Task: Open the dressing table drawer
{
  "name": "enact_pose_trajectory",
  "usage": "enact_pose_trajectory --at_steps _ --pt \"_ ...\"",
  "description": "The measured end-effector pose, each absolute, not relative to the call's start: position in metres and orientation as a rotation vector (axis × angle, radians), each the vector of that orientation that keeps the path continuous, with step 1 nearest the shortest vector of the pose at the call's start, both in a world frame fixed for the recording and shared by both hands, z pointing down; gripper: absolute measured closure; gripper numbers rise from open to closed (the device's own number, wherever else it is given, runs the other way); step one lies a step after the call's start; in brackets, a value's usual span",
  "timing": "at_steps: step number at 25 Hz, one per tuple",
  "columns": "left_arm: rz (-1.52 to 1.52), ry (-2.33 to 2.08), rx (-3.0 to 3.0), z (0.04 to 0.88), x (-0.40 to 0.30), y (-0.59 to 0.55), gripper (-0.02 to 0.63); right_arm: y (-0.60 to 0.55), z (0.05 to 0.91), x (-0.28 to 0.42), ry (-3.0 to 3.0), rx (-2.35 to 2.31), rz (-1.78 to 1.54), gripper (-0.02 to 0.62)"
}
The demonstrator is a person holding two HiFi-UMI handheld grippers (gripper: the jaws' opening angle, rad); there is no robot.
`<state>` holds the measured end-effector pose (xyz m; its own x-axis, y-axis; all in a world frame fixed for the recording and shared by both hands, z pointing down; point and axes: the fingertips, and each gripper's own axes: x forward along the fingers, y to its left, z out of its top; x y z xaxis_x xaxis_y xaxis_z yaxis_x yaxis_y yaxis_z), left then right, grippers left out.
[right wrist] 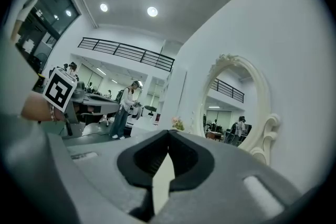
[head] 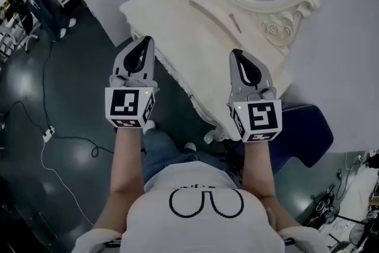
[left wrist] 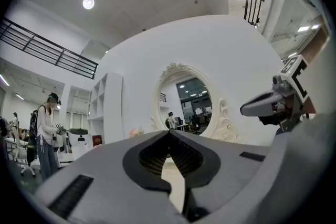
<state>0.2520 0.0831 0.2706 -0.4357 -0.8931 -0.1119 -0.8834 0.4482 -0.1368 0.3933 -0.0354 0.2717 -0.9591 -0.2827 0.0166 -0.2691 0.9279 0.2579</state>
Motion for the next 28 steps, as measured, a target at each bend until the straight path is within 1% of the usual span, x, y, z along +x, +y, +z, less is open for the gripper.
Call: enact_pose_trajectory --at_steps 7,10,16,28 --pt "-0.120 2.496 -1.607 0.276 0.213 0.077 0.607 -0.043 0.273 0.356 -3.025 0.480 -0.367 0.594" --pt "-0.151 2.497 -1.608 0.280 0.177 0.077 0.607 -0.043 0.276 0.326 -3.018 0.520 -0.343 0.592" --pt "-0.075 2.484 -1.668 0.280 0.098 0.070 0.607 -0.045 0.280 0.254 -3.000 0.609 -0.308 0.592" --pt "-0.035 2.371 -1.853 0.286 -0.048 0.043 0.607 -0.047 0.291 0.112 -2.899 0.767 -0.303 0.592"
